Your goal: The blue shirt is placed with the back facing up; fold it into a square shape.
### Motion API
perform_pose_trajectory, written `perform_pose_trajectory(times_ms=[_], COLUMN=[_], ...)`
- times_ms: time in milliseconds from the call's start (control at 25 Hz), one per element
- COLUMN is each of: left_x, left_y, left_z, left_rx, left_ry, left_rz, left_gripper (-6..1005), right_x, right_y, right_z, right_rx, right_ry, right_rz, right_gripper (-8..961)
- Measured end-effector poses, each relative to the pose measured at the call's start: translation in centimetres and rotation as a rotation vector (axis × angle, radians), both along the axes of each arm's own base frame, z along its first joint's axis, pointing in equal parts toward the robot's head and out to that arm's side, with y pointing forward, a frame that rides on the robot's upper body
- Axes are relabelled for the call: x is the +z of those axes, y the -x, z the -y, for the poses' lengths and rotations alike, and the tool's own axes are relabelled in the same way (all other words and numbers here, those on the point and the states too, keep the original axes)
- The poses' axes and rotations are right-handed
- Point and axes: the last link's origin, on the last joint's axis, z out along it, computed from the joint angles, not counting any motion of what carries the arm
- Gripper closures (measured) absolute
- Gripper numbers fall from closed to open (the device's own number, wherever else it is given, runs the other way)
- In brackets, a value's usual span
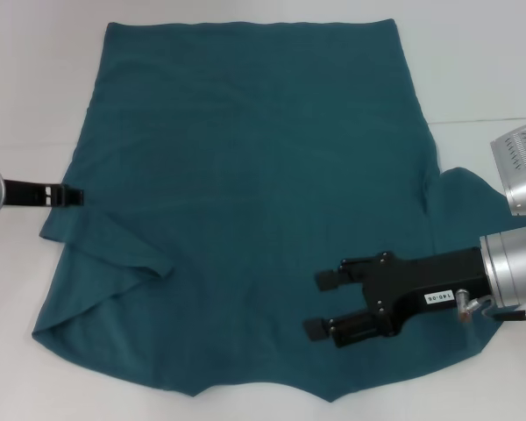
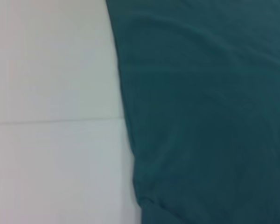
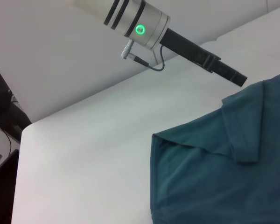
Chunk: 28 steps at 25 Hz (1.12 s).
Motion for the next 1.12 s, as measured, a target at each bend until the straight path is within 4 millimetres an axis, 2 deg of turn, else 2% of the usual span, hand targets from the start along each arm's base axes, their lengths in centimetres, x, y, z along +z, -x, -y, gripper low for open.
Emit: perform_pose_trajectory(times_ms=[360,800,1120], left_x=[-0.2,-0.6,-1.1], left_y=[2.0,3.5,3.6], left_z=[-0.1,0.6,0.8], left_rx=[0.026,0.054,0.055], left_ry=[-0.054,-0.053,-0.044], left_rz=[-0.033,-0.043,-0.046], left_gripper=[417,431,431], right_x=[-0.1,-0.1,-0.1], right_y=[0.0,0.4,0.4], right_z=[-0.1,-0.3,-0.3], right_rx=[-0.002,0.007,0.008], right_ry=[-0.003,-0.001,-0.001], right_rz=[-0.004,-0.006,-0.006], right_gripper=[39,39,39])
